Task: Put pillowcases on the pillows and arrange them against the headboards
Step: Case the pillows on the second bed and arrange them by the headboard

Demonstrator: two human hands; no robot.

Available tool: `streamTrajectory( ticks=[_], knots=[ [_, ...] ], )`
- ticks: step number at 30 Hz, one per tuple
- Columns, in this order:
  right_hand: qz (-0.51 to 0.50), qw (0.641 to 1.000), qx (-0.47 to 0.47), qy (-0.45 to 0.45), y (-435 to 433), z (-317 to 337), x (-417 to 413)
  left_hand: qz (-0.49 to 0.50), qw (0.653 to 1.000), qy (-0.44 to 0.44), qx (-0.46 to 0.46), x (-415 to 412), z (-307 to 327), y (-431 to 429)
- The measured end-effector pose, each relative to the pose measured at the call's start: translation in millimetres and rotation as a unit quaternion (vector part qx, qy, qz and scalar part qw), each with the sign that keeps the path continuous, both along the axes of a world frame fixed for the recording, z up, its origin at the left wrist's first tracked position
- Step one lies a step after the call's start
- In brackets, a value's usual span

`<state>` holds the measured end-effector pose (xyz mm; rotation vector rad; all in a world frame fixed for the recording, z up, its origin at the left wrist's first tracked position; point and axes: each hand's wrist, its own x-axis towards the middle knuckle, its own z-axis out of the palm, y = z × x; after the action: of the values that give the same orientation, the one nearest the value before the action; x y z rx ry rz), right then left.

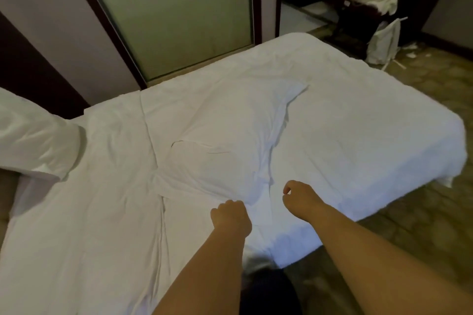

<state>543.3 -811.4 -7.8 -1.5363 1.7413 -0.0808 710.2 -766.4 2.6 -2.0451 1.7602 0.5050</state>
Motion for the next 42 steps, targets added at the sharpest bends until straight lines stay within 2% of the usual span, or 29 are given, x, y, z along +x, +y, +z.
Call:
streamTrajectory(
  ticks=[5,8,12,18,24,30,36,38,41,42],
  knots=[
    [-0.004,0.999,0.026,0.028,-43.7,-33.9,-29.2,-0.017,0.999,0.030,0.035,-29.4,-28.7,-42.6],
    [0.004,0.997,0.059,0.058,-79.5,-58.4,-39.7,-0.045,0.995,0.018,0.084,-40.3,-47.2,-75.4],
    [0.017,0.994,0.089,0.063,-129.9,-67.8,-37.3,-0.054,0.993,-0.001,0.105,-37.4,-59.0,-130.8],
    [0.051,0.995,0.050,0.071,-205.4,-59.1,-49.6,-0.019,0.995,-0.016,0.097,-34.5,-57.9,-224.8],
    [0.112,0.985,0.074,0.108,-259.7,-72.2,-76.6,0.037,0.994,0.007,0.107,-58.3,-66.8,-272.5],
    [0.208,0.971,0.017,0.114,-338.9,-102.9,-74.9,0.092,0.994,0.035,0.049,-88.6,-85.2,-324.1],
    [0.414,0.885,-0.143,0.157,-404.9,-149.1,-54.4,0.169,0.984,-0.033,0.040,-104.2,-126.1,-371.1],
    [0.466,0.849,-0.178,0.175,-419.2,-161.2,-47.6,0.220,0.974,-0.024,0.056,-104.0,-141.3,-377.6],
    [0.529,0.779,-0.224,0.252,-431.2,-178.6,-34.2,0.273,0.960,-0.011,0.066,-102.0,-160.1,-382.5],
    [0.533,0.766,-0.237,0.269,-431.8,-183.7,-30.7,0.280,0.958,-0.015,0.069,-102.1,-165.7,-383.8]
  ],
)
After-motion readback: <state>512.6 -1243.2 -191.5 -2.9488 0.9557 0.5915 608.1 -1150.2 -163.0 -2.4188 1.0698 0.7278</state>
